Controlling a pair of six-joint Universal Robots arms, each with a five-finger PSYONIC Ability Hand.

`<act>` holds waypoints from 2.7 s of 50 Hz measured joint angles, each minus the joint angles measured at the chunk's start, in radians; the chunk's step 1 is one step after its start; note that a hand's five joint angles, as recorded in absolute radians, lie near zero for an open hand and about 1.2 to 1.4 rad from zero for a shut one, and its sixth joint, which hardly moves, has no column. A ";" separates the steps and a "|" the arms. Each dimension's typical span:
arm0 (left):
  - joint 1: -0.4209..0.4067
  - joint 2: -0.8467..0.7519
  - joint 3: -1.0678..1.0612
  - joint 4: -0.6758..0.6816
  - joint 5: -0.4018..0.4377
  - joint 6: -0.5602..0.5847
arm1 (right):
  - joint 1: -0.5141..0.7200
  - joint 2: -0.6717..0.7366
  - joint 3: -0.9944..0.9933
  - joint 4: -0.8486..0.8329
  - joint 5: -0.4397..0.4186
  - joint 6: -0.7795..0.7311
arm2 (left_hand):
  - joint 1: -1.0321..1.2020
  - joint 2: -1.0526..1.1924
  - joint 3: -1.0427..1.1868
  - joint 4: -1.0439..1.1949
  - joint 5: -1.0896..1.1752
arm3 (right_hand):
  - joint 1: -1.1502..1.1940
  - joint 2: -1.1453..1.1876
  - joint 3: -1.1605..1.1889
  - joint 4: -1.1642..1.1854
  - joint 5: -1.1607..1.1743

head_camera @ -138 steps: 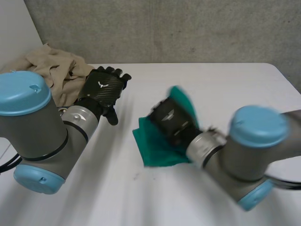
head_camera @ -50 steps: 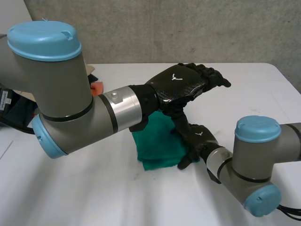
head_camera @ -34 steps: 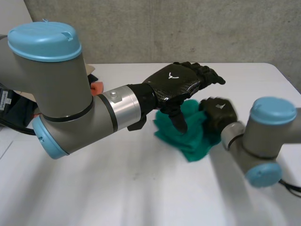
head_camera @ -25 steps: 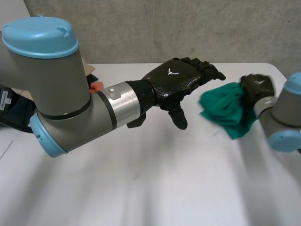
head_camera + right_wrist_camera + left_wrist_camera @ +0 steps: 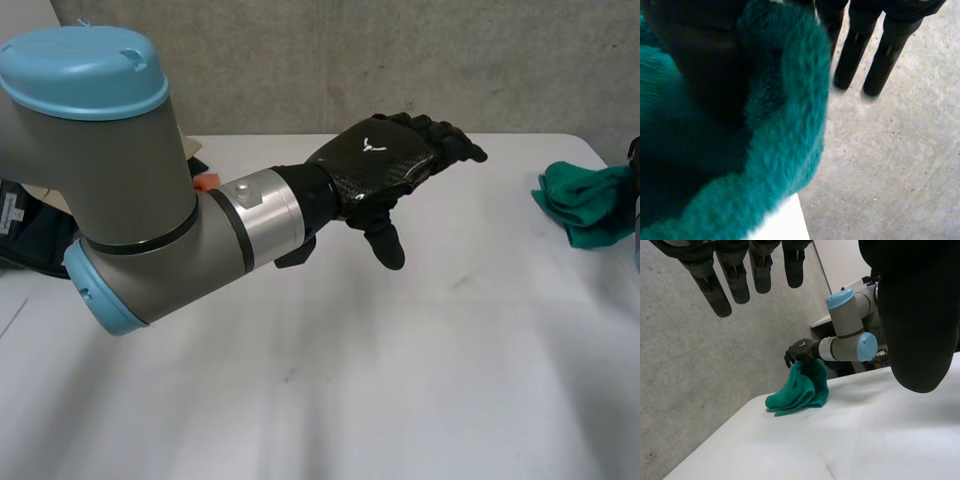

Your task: Fold the laundry.

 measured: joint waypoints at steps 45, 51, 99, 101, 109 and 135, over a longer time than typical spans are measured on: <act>0.588 -0.402 0.369 0.147 -0.460 0.518 | 0.198 -1.049 1.507 -0.097 -0.397 -0.343 | 0.000 0.000 0.000 0.000 0.000 | -0.352 -0.359 -0.396 -0.403 -0.378; 0.632 -0.575 0.473 0.209 -0.364 0.546 | 0.197 -1.047 1.533 -0.092 -0.391 -0.343 | 0.039 0.027 0.028 0.032 0.022 | -0.352 -0.359 -0.396 -0.403 -0.378; -0.025 -0.150 0.016 0.069 -0.578 0.005 | 0.191 -1.228 1.572 -0.093 -0.316 -0.209 | 0.024 0.020 0.019 0.016 0.000 | -0.352 -0.359 -0.396 -0.403 -0.378; 0.026 -0.111 0.012 0.074 -0.566 0.008 | 0.198 -1.229 1.577 -0.090 -0.317 -0.210 | 0.024 0.020 0.019 0.016 0.000 | -0.352 -0.359 -0.396 -0.403 -0.378; 0.227 -0.083 0.011 0.083 -0.461 0.083 | 0.305 -1.241 1.607 -0.076 -0.311 -0.211 | 0.024 0.020 0.019 0.016 0.000 | -0.352 -0.359 -0.396 -0.403 -0.378; 0.398 -0.486 0.153 0.014 -0.253 0.414 | 0.606 -0.954 1.636 -0.386 -0.092 -0.228 | 0.025 0.011 0.019 0.015 0.000 | -0.342 -0.344 -0.381 -0.387 -0.362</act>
